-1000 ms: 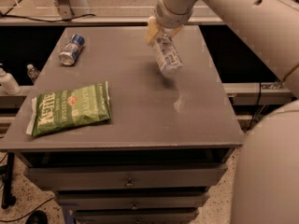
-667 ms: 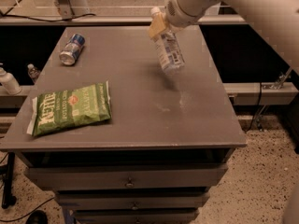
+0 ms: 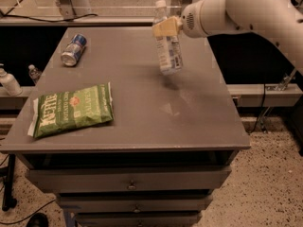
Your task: Place blue plastic bottle upright
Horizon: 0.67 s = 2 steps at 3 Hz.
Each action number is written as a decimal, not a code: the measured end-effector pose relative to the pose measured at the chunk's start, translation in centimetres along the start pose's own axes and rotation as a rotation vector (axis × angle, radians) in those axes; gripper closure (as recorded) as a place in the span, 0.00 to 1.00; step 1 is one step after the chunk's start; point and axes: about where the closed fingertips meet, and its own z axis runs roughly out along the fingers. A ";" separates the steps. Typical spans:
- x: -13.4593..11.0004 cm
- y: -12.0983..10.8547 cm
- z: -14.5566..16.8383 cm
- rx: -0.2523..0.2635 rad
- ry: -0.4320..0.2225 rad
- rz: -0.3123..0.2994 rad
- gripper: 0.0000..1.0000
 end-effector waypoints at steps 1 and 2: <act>-2.5 0.4 -0.9 0.005 -0.108 -0.058 1.00; -1.6 0.5 -0.8 -0.008 -0.096 -0.074 1.00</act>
Offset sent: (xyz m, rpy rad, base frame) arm -0.0093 -0.0137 0.0101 -0.0095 -0.1308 0.0462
